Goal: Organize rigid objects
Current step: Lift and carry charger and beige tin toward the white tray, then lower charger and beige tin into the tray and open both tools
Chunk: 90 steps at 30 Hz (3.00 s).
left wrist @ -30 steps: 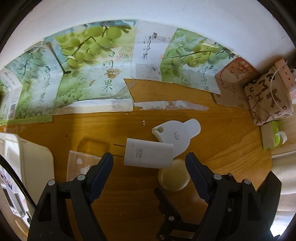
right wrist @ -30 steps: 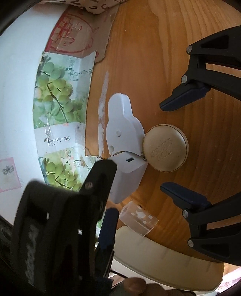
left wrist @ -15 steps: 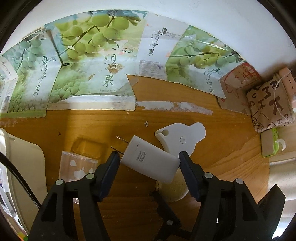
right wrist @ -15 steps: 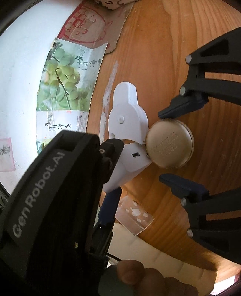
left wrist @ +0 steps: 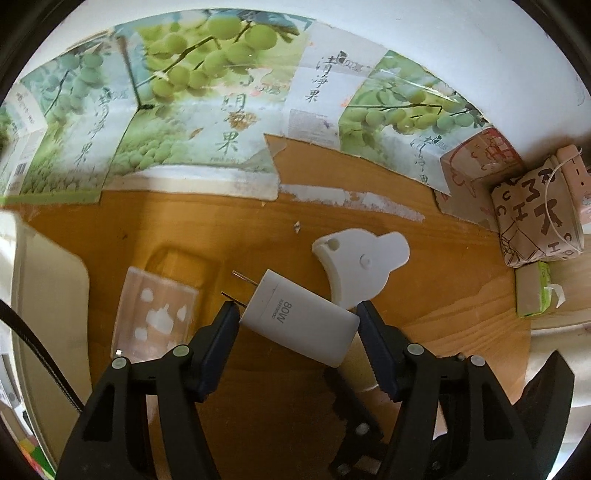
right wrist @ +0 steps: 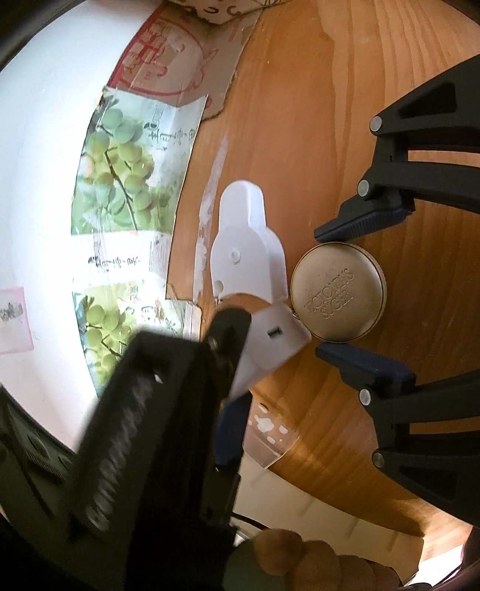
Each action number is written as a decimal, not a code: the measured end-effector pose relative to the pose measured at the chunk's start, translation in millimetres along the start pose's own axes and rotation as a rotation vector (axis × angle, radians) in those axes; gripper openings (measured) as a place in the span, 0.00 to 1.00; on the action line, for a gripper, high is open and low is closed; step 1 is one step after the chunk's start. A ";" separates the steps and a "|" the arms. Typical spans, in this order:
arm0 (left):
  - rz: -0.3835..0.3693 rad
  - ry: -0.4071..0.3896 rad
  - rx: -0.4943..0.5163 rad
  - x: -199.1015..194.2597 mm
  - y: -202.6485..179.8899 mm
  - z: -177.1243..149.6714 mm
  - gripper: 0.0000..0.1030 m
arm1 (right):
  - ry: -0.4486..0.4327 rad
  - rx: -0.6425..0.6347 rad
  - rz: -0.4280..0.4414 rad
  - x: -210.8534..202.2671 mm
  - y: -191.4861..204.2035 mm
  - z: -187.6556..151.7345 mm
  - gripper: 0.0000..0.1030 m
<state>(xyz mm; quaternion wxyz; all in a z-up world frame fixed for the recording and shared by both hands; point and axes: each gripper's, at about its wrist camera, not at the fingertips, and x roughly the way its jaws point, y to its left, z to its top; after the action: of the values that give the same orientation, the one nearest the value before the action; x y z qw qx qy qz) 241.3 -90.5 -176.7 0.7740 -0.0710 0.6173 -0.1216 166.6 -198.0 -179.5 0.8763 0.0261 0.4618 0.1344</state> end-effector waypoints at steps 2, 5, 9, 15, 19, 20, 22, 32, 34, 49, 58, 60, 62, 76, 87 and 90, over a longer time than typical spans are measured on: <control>0.000 0.005 -0.008 -3.3 3.6 -4.2 0.67 | 0.000 0.003 -0.008 -3.3 -2.7 -0.7 0.54; 0.001 0.012 -0.021 -9.1 9.2 -12.5 0.66 | -0.001 0.001 -0.019 -11.4 -1.9 -3.6 0.54; 0.007 0.016 -0.025 -16.6 12.2 -26.6 0.66 | -0.005 0.003 -0.031 -25.7 -0.5 -10.9 0.54; 0.006 0.014 -0.006 -31.3 11.6 -52.7 0.66 | -0.021 0.008 -0.036 -41.6 0.4 -21.1 0.54; 0.008 0.009 0.004 -43.3 12.4 -74.0 0.66 | -0.030 0.001 -0.034 -55.8 9.6 -33.1 0.54; 0.011 0.004 0.008 -46.5 12.7 -79.4 0.66 | -0.031 0.001 -0.034 -61.0 12.2 -36.5 0.54; 0.018 -0.008 0.016 -53.4 13.7 -91.8 0.67 | -0.034 0.001 -0.030 -67.1 16.0 -42.2 0.54; -0.012 -0.044 0.003 -86.3 28.7 -158.7 0.66 | -0.037 -0.048 0.011 -90.3 45.5 -64.1 0.54; -0.017 -0.063 0.001 -93.8 31.1 -168.3 0.66 | -0.039 -0.068 0.018 -94.6 53.0 -65.9 0.54; -0.112 -0.405 0.065 -172.3 47.5 -202.6 0.66 | -0.094 -0.197 0.059 -126.0 107.4 -70.4 0.54; -0.149 -0.465 0.112 -191.7 64.3 -201.1 0.66 | -0.128 -0.181 0.040 -139.7 132.3 -65.3 0.54; -0.158 -0.470 0.121 -195.5 71.4 -200.1 0.66 | -0.137 -0.178 0.039 -142.0 141.1 -62.5 0.54; -0.169 -0.476 0.131 -199.7 78.2 -199.2 0.66 | -0.144 -0.177 0.039 -143.0 149.0 -60.5 0.54; -0.147 -0.485 0.141 -223.1 143.1 -191.2 0.67 | -0.190 -0.181 0.041 -133.1 222.6 -54.0 0.54; -0.091 -0.494 0.133 -239.1 203.3 -188.6 0.59 | -0.212 -0.149 0.069 -114.8 277.5 -49.9 0.54; -0.082 -0.486 0.131 -240.4 218.2 -187.8 0.59 | -0.211 -0.141 0.081 -107.1 293.3 -50.2 0.54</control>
<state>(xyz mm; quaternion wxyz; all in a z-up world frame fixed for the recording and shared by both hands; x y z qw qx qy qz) 30.5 193.0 -50.6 0.8971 -0.0729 0.4004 -0.1719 6.0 52.5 -72.4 0.9135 -0.0031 0.3551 0.1986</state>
